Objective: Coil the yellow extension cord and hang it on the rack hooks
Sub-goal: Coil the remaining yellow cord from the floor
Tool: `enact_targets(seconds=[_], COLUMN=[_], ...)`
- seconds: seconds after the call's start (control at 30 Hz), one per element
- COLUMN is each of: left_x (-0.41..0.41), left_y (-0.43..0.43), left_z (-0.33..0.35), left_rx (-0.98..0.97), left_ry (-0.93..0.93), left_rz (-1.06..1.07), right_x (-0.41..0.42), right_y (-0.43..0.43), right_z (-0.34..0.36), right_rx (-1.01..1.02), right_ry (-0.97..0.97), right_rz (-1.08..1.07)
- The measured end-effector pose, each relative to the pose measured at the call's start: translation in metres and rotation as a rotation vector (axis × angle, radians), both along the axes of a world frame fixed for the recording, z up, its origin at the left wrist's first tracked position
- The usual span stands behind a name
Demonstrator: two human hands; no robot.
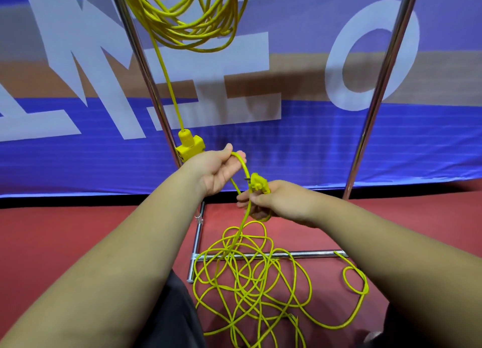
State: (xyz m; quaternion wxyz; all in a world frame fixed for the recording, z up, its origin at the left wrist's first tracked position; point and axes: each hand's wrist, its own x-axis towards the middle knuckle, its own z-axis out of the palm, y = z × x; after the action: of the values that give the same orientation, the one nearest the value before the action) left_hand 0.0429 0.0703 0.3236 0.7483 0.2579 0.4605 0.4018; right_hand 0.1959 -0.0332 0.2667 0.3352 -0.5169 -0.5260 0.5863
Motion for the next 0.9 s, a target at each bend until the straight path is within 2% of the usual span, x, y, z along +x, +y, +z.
enact_targets(seconds=[0.1,0.17,0.2,0.23,0.3,0.37,0.47,0.53,0.63,0.77,0.9], left_x=[0.000,-0.004,-0.006,-0.008,-0.012,-0.014,-0.016,-0.012,-0.003,0.008,0.015], left_y=[0.006,0.007,0.007,0.009,0.006,-0.002,-0.010,-0.012,-0.014,-0.015,-0.018], left_z=[-0.003,-0.005,-0.005,-0.008,-0.016,-0.024,-0.042,-0.053,-0.056,-0.044,-0.030], left_rx=[-0.015,-0.038,-0.030,0.007,0.154,0.238,0.307,0.360,0.506,0.652,0.838], left_ry=[-0.078,-0.085,-0.016,0.160,0.640,0.899,0.948,0.893,0.851,0.756,0.663], left_rz=[0.071,0.042,-0.028,-0.133,-0.394,-0.700,-1.257,-1.478,-1.434,-1.133,-0.893], right_x=[-0.002,-0.004,-0.004,-0.003,0.002,0.009,0.025,0.037,0.052,0.066,0.077], right_y=[-0.002,-0.002,-0.002,-0.001,0.002,0.008,0.018,0.025,0.031,0.033,0.030], right_z=[0.000,0.007,0.010,0.012,0.015,0.015,0.019,0.021,0.025,0.033,0.037], right_rx=[0.020,0.022,0.017,0.008,-0.010,-0.004,0.010,-0.003,-0.004,0.021,-0.026], right_ry=[0.033,0.046,0.062,0.085,0.152,0.202,0.294,0.370,0.465,0.585,0.612], right_rz=[0.052,-0.046,-0.113,-0.179,-0.311,-0.451,-0.624,-0.708,-0.802,-0.867,-0.715])
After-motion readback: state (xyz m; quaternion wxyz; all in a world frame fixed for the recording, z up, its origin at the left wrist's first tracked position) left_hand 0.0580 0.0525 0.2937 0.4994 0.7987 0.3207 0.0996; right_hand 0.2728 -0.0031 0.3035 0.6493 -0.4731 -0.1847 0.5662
